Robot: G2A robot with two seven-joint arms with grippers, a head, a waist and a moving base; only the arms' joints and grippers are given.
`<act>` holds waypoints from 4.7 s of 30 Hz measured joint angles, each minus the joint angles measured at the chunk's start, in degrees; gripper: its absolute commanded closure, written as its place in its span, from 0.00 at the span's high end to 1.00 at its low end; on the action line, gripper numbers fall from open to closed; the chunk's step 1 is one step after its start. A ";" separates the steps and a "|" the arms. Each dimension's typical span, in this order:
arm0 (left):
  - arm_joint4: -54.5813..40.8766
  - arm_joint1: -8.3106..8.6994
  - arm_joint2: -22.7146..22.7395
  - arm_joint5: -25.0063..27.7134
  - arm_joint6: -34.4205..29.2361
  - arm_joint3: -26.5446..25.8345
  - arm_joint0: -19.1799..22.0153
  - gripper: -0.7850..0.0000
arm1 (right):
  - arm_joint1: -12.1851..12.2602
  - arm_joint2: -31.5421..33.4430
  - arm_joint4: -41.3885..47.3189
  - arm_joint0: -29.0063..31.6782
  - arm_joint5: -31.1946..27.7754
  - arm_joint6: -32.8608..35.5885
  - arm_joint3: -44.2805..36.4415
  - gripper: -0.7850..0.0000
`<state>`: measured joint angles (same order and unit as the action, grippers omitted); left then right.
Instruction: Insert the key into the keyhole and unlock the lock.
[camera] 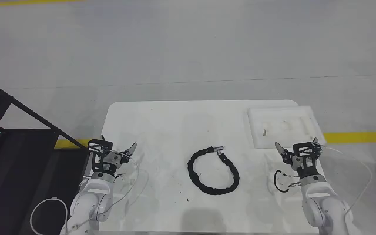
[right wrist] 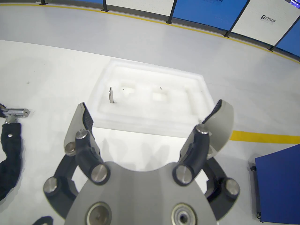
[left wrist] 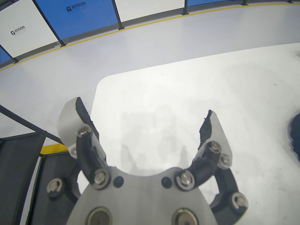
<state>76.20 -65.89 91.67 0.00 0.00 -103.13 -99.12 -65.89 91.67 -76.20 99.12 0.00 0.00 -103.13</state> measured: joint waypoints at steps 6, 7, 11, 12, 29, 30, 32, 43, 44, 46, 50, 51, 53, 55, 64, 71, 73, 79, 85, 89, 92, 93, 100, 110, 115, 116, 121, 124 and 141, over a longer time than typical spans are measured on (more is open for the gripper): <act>0.00 0.00 0.00 0.00 0.00 0.00 0.00 1.00 | -0.11 -0.21 0.22 -0.40 -0.72 0.60 -0.57 1.00; 0.00 0.00 0.00 0.00 0.00 0.00 0.00 1.00 | -0.11 -0.17 0.59 -0.33 -1.49 0.92 -0.81 1.00; 0.00 0.00 0.00 0.00 0.00 0.00 0.00 1.00 | 0.09 0.77 2.93 -0.07 -6.50 2.94 -2.22 1.00; 0.00 0.00 0.00 0.00 0.00 0.00 0.00 1.00 | 0.18 1.15 3.46 -0.19 -8.14 3.75 -2.74 1.00; 0.00 0.00 0.00 0.00 0.00 0.00 0.00 1.00 | 1.28 -3.62 3.68 -21.68 -21.00 36.96 -0.01 1.00; 0.00 0.00 0.00 0.00 0.00 0.00 0.00 1.00 | 1.16 -5.02 3.24 -24.01 -20.47 39.24 1.79 1.00; 0.00 0.00 0.00 0.00 0.00 0.00 0.00 1.00 | 0.98 -7.03 2.38 -26.79 -19.59 41.80 4.47 1.00; 0.00 0.00 0.00 0.00 0.00 0.00 0.00 1.00 | 0.45 -12.49 5.32 -33.24 -19.34 55.21 11.89 1.00; 0.00 0.00 0.00 0.00 0.00 0.00 0.00 1.00 | 0.43 -12.56 5.89 -33.45 -19.28 55.94 12.16 1.00; 0.00 0.00 0.00 0.00 0.00 0.00 0.00 1.00 | 0.46 -12.41 7.35 -33.73 -18.99 56.71 12.52 1.00; 0.00 0.00 0.00 0.00 0.00 0.00 0.00 1.00 | 0.51 -11.98 10.81 -33.59 -19.09 58.16 13.09 1.00; 0.00 0.00 0.00 0.00 0.00 0.00 0.00 1.00 | 0.54 -11.83 12.06 -33.66 -19.27 58.78 13.29 1.00; 0.00 0.00 0.00 0.00 0.00 0.00 0.00 1.00 | 0.60 -11.79 12.57 -33.87 -19.30 59.11 13.61 1.00; 0.00 0.00 0.00 0.00 0.00 0.00 0.00 1.00 | 0.62 -12.04 12.21 -34.31 -18.68 58.90 14.30 1.00; 0.00 0.00 0.00 0.00 0.00 0.00 0.00 1.00 | 0.56 -14.16 9.76 -36.82 -17.02 57.69 16.79 0.53; 0.00 0.00 0.00 0.00 0.00 0.00 0.00 1.00 | 0.48 -15.27 9.08 -38.00 -15.68 57.38 18.54 0.43; 0.00 0.00 0.00 0.00 0.00 0.00 0.00 1.00 | 0.51 -15.37 8.83 -38.11 -15.53 57.15 18.89 0.39; 0.00 0.00 0.00 0.00 0.00 0.00 0.00 1.00 | 0.60 -15.58 8.50 -38.26 -15.30 56.54 19.49 0.28; 0.00 0.00 0.00 0.00 0.00 0.00 0.00 1.00 | 0.57 -16.04 9.03 -38.93 -14.99 56.96 20.88 0.00; 0.00 0.00 0.00 0.00 0.00 0.00 0.00 1.00 | 0.63 -15.67 10.75 -39.02 -15.19 57.87 20.43 0.00; 0.00 0.00 0.00 0.00 0.00 0.00 0.00 1.00 | 0.85 -14.78 11.39 -38.17 -15.17 57.79 18.46 0.00; 0.00 0.00 0.00 0.00 0.00 0.00 0.00 1.00 | 0.97 -14.24 11.64 -37.62 -15.22 57.78 17.22 0.00; 0.00 0.00 0.00 0.00 0.00 0.00 0.00 1.00 | 1.91 -9.17 13.95 -32.87 -15.30 57.96 6.69 0.00; 0.00 0.00 0.00 0.00 0.00 0.00 0.00 1.00 | 3.28 2.31 30.17 -20.54 -28.20 49.27 -4.84 0.00; 0.00 0.00 0.00 0.00 0.00 0.00 0.00 1.00 | 3.85 4.71 47.57 -18.46 -38.04 49.22 3.06 0.00; 0.00 0.00 0.00 0.00 0.00 0.00 0.00 1.00 | 4.00 4.64 51.26 -18.74 -39.98 50.08 4.99 0.00; 0.00 0.00 0.00 0.00 0.00 0.00 0.00 1.00 | 4.94 3.62 66.98 -20.27 -50.66 53.62 14.95 0.00; 0.00 0.00 0.00 0.00 0.00 0.00 0.00 1.00 | 5.68 1.84 72.92 -19.96 -53.12 51.30 18.30 0.00; 0.00 0.00 0.00 0.00 0.00 0.00 0.00 1.00 | 7.17 -1.48 78.64 -18.56 -57.31 46.98 20.61 0.00</act>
<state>76.20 -65.89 91.67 0.00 0.00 -103.13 -99.12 -58.72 90.20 2.44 80.56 -57.31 46.98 -82.52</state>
